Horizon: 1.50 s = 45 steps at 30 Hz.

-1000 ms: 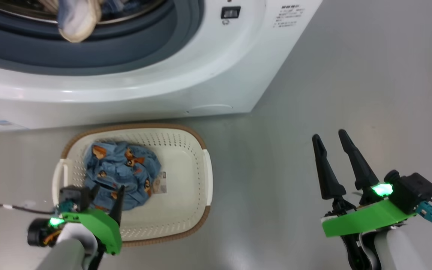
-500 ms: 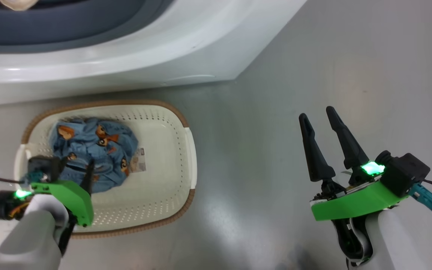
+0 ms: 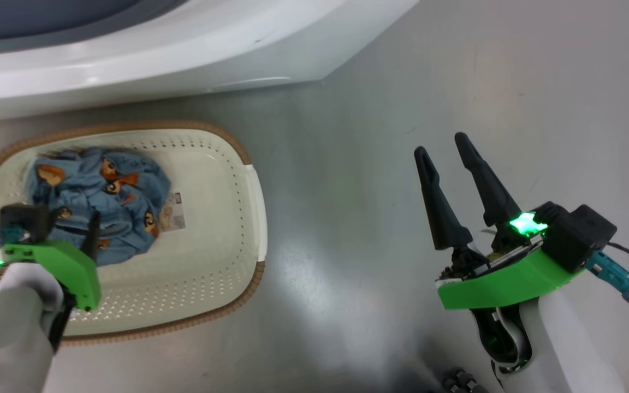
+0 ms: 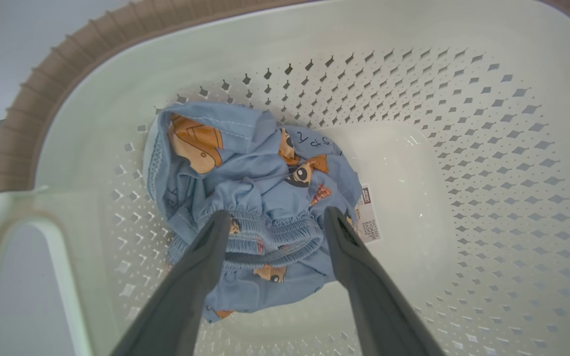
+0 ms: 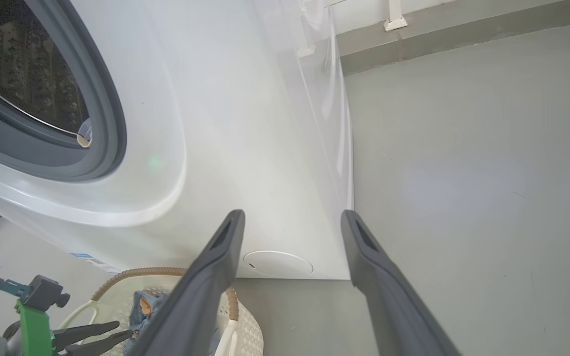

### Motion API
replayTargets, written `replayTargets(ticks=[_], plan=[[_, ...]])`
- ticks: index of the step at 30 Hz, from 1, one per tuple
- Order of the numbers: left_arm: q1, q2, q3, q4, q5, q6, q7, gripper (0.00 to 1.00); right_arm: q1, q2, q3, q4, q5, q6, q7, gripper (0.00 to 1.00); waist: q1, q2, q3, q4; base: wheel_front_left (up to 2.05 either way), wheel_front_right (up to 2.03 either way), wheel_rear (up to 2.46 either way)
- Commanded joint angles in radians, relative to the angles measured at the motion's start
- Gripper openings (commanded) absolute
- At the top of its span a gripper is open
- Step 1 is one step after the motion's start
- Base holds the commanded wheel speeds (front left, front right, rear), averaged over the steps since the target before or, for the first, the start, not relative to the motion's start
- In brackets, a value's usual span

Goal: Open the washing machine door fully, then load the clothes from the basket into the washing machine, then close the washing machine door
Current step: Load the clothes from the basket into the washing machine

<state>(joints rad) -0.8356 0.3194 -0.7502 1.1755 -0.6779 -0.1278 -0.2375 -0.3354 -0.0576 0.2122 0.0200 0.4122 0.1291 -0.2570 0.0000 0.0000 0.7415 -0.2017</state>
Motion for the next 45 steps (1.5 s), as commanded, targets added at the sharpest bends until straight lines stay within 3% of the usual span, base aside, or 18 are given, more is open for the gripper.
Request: replayTargets(ticks=[1, 19, 30, 45], plan=[[-0.008, 0.052, 0.009, 0.007, -0.014, -0.003, 0.000, 1.00, 0.005, 0.007, 0.027, -0.027, 0.010, 0.002, -0.005, 1.00, 0.0000, 0.0000, 0.023, -0.017, 0.00, 0.00, 0.00], [-0.101, 0.148, -0.095, 0.027, -0.101, -0.003, 0.028, 1.00, -0.033, 0.007, 0.068, -0.050, 0.040, 0.002, -0.005, 1.00, 0.0000, 0.0000, 0.112, -0.066, 0.00, 0.00, 0.00], [-0.114, 0.139, -0.151, 0.032, -0.145, -0.003, 0.024, 1.00, -0.048, 0.007, 0.072, -0.052, 0.056, 0.002, -0.005, 1.00, 0.0000, 0.0000, 0.123, -0.069, 0.00, 0.00, 0.00], [-0.148, 0.174, -0.244, 0.045, -0.161, -0.003, 0.048, 1.00, -0.050, 0.007, 0.094, -0.067, 0.071, 0.002, -0.005, 1.00, 0.0000, 0.0000, 0.145, -0.102, 0.00, 0.00, 0.00]])
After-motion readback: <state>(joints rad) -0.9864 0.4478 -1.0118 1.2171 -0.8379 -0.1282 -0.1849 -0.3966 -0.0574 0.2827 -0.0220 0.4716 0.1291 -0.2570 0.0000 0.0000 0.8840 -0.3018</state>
